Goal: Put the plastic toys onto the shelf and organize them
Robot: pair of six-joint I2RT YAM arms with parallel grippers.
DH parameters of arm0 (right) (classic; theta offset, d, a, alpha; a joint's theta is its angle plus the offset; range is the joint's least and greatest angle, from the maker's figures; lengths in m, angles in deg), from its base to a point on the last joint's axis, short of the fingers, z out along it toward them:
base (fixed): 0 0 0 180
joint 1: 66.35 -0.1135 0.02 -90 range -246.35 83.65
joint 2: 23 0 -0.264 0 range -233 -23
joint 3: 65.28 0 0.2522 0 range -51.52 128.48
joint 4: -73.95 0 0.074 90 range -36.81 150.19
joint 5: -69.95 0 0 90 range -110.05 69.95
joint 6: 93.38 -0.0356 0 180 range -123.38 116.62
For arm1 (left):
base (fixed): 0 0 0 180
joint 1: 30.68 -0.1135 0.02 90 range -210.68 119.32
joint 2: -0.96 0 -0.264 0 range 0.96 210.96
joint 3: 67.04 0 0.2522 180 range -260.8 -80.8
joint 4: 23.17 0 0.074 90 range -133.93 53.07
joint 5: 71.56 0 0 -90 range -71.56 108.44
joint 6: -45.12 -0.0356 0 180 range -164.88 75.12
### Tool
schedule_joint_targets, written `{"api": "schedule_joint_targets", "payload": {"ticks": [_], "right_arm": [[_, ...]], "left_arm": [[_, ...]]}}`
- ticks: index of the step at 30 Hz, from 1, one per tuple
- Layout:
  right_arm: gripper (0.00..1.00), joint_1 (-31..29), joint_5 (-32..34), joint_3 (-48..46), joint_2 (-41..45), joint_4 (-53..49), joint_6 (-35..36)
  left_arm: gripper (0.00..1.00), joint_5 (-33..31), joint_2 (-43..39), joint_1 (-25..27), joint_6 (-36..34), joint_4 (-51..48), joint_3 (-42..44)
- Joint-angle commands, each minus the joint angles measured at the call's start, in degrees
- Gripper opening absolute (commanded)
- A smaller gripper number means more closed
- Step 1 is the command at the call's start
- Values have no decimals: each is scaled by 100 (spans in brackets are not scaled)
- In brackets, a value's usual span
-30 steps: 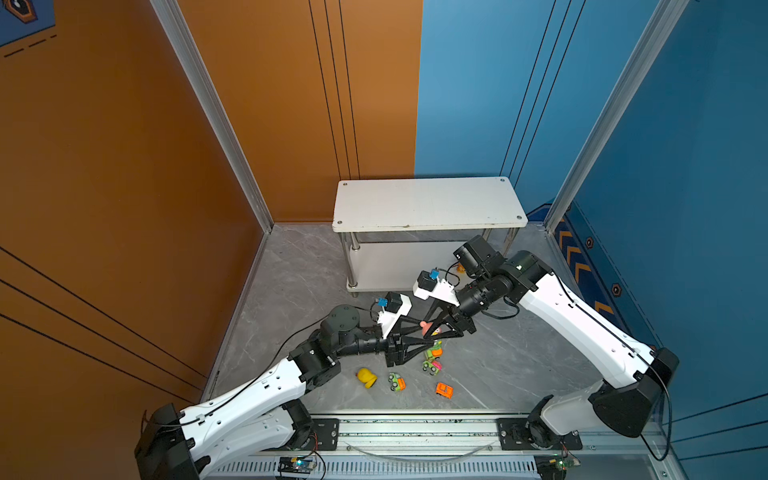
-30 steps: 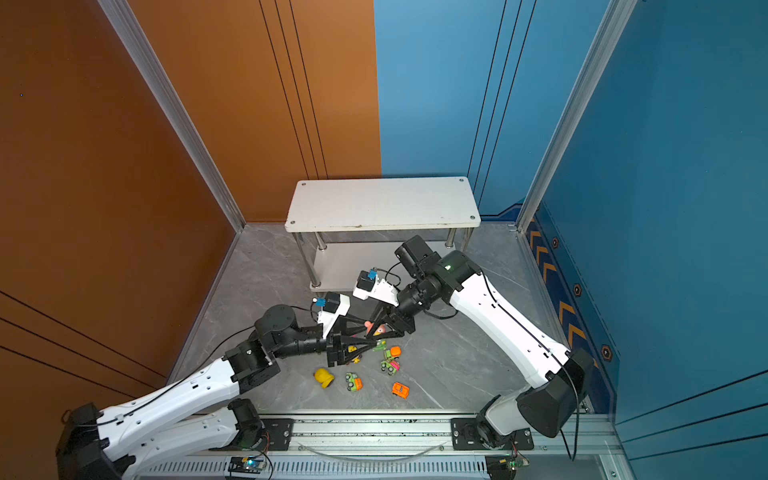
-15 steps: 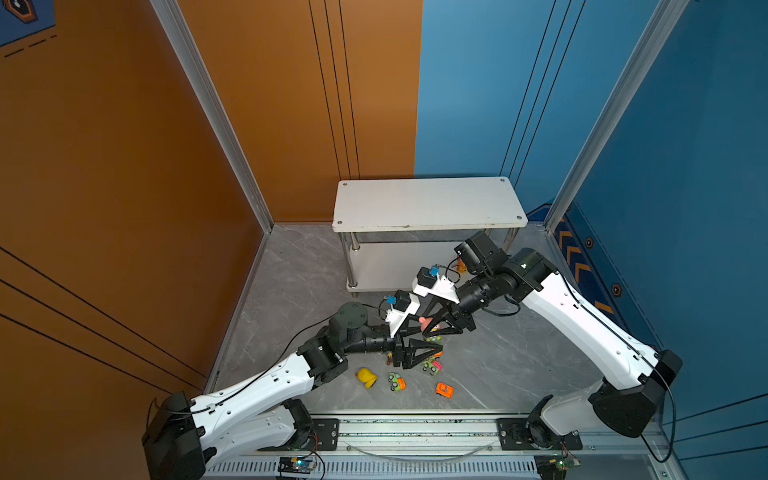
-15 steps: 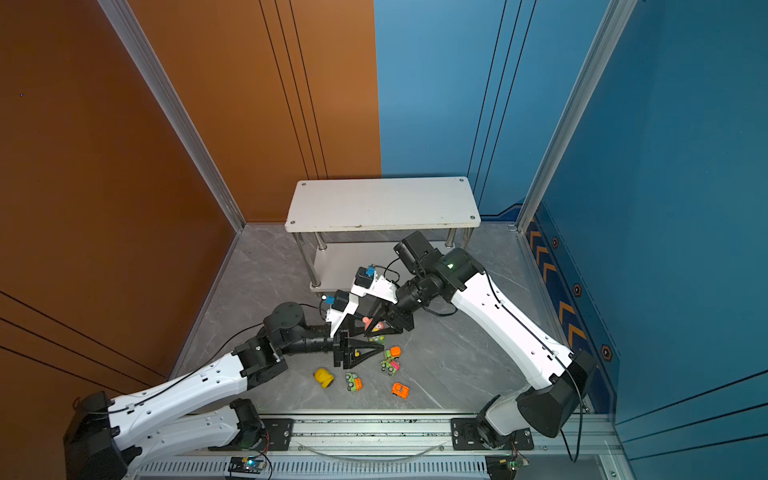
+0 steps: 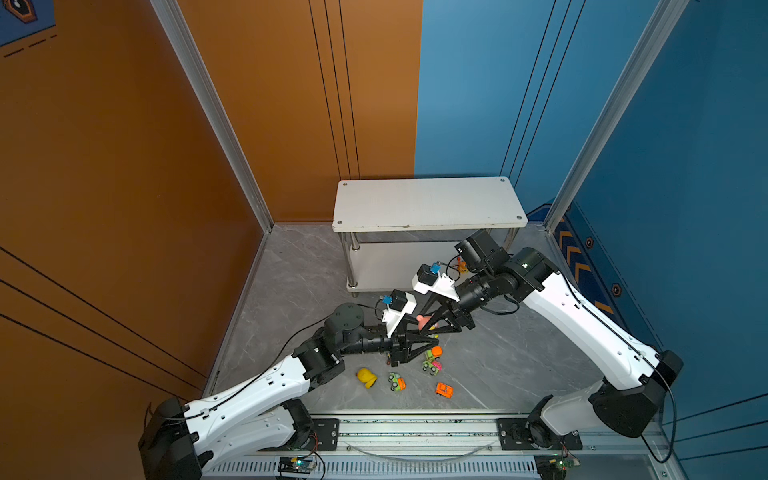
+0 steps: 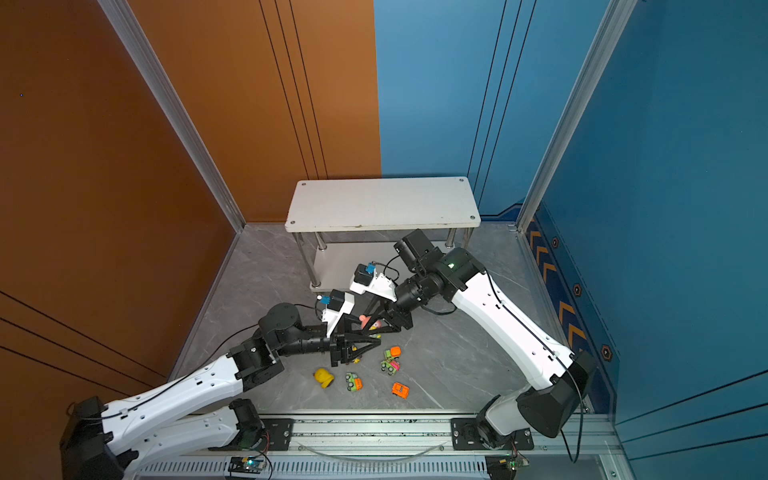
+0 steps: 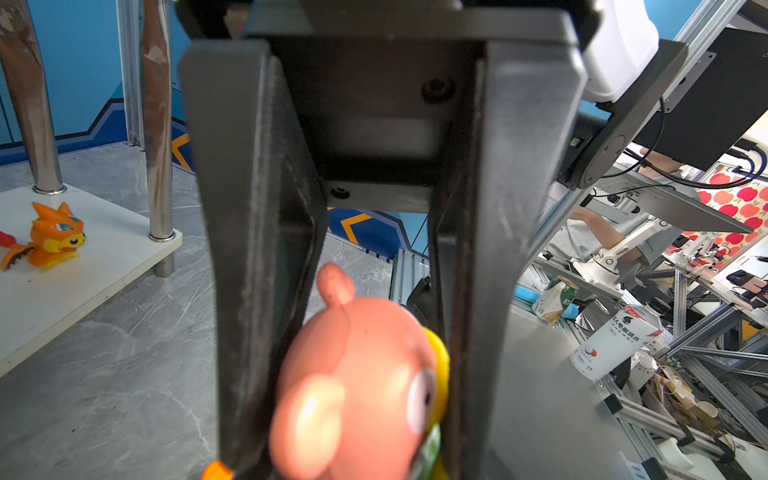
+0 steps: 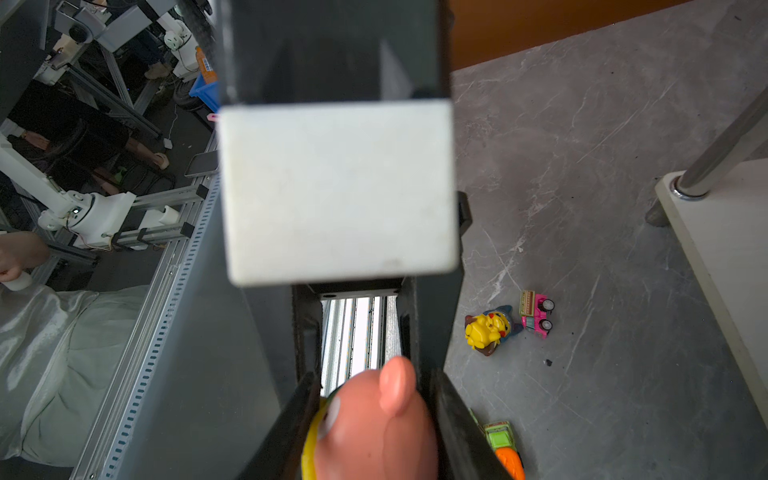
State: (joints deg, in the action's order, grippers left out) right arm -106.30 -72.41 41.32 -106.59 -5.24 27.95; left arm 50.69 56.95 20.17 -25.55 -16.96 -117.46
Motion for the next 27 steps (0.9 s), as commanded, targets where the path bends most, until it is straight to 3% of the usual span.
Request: {"api": "schedule_joint_targets", "payload": {"ticks": [1,2,5,7,10,14,18,22,24,27], "right_arm": [[0,-224,-45,90,104,-23,14],[4,-241,-59,87,118,-23,13],[29,-271,-131,54,191,41,-41],[39,-267,-165,-7,304,177,-164],[45,-170,-168,-214,596,583,-522],[55,187,-27,-904,1477,1861,-1473],[65,427,478,-1677,2591,3091,-2282],[69,572,971,-1995,3322,3433,-2616],[69,586,1104,-2115,3589,3462,-2726],[68,597,1284,-2309,3840,3458,-2854]], "left_arm": [[20,77,154,-46,-128,159,-306],[15,100,199,-55,-169,157,-319],[1,-88,309,-66,-349,196,-302],[0,-324,420,-99,-505,289,-239],[0,-661,644,-175,-788,518,-128],[0,-954,1072,-272,-1524,913,-24],[0,-1537,1587,-204,-2561,1596,145],[0,-1904,2222,-339,-3249,1607,-127],[0,-1852,2592,-525,-3403,1681,-327],[0,-1254,3131,-969,-3393,2081,-574]]}}
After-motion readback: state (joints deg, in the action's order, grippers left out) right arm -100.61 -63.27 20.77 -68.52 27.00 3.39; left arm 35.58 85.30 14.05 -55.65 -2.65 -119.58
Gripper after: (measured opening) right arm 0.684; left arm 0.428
